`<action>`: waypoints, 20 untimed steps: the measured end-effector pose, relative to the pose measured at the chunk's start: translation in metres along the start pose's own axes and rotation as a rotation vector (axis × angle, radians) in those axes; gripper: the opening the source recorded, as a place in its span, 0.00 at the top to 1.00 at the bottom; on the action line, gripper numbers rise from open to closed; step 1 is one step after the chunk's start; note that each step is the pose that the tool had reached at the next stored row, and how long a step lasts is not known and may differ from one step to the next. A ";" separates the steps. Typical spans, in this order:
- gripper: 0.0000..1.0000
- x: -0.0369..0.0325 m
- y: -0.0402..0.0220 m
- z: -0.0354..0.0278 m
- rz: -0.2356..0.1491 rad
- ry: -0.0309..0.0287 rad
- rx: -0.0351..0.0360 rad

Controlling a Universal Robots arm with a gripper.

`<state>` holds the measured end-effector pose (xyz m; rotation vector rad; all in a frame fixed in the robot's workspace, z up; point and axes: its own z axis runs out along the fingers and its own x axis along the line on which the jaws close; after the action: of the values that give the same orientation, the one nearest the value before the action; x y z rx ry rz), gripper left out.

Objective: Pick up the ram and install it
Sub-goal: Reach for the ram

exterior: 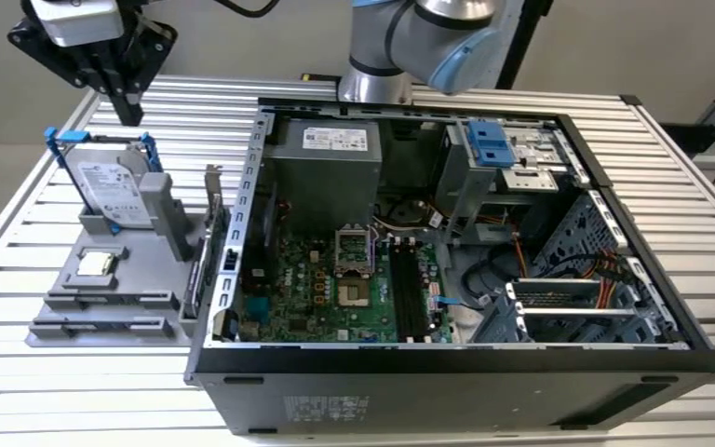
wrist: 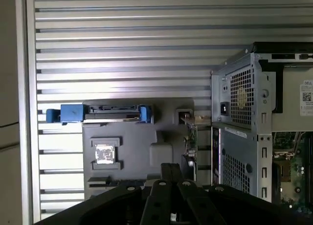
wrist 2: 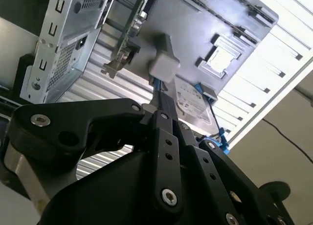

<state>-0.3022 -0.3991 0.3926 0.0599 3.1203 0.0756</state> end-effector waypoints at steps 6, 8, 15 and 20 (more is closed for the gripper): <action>1.00 0.0154 -0.0006 -0.0003 -0.003 0.0002 0.0000; 1.00 0.0205 -0.0008 -0.0005 -0.003 0.0002 0.0000; 1.00 0.0369 -0.0014 -0.0008 -0.005 0.0003 -0.0001; 1.00 0.0442 -0.0017 -0.0010 -0.005 0.0004 0.0000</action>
<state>-0.3464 -0.3991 0.3926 0.0517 3.1207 0.0756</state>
